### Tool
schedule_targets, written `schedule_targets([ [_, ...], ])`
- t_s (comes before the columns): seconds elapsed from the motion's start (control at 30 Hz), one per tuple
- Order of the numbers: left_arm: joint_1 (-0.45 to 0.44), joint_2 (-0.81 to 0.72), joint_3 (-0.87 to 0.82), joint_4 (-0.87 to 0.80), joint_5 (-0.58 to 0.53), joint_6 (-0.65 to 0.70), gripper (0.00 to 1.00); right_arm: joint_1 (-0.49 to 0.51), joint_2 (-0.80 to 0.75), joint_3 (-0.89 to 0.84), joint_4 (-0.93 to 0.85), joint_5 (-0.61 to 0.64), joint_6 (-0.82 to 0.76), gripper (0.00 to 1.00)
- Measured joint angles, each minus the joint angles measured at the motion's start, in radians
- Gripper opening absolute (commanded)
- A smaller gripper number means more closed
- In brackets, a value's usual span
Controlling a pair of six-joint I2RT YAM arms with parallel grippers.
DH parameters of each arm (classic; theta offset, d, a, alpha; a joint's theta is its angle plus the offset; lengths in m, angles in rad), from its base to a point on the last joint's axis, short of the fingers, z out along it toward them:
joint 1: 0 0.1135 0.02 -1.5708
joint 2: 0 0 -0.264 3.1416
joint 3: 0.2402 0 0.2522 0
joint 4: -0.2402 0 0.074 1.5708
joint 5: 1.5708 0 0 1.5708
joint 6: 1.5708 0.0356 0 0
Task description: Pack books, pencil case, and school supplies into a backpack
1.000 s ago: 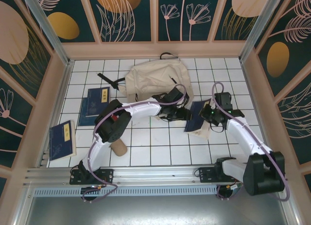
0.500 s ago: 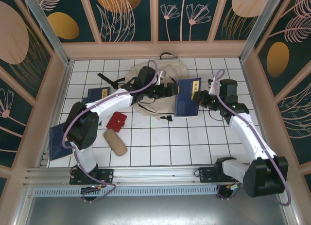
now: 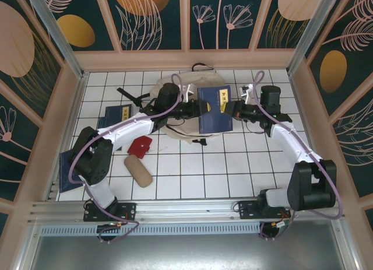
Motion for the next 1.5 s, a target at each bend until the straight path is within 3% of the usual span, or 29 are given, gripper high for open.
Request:
schedule_targets([
  [0.07, 0.004, -0.005, -0.005, 0.026, 0.003, -0.011, 0.17, -0.009, 0.006, 0.004, 0.003, -0.002, 0.0, 0.09],
  [0.17, 0.006, -0.017, -0.017, 0.045, -0.005, -0.025, 0.05, -0.014, 0.011, 0.018, -0.001, 0.01, -0.004, 0.4],
  [0.27, 0.009, -0.042, -0.02, 0.043, -0.024, -0.028, 0.01, -0.027, 0.003, 0.019, -0.011, 0.079, 0.002, 0.66],
  [0.4, 0.014, -0.077, -0.02, 0.043, -0.082, -0.039, 0.01, -0.035, -0.066, -0.018, -0.002, 0.193, 0.063, 0.81],
  [0.67, 0.018, -0.099, -0.02, 0.097, -0.214, -0.145, 0.02, -0.012, -0.262, -0.345, 0.355, 0.196, 0.47, 0.93],
  [1.03, 0.018, -0.09, -0.019, 0.222, -0.29, -0.285, 0.02, 0.152, -0.156, -0.414, 0.861, 0.283, 0.88, 0.99],
  [1.3, 0.018, -0.071, -0.022, 0.285, -0.296, -0.37, 0.01, 0.203, 0.021, -0.396, 1.144, 0.359, 1.029, 0.93],
  [1.5, 0.018, -0.071, -0.043, 0.311, -0.323, -0.41, 0.01, 0.241, 0.111, -0.362, 1.307, 0.402, 1.106, 0.78],
])
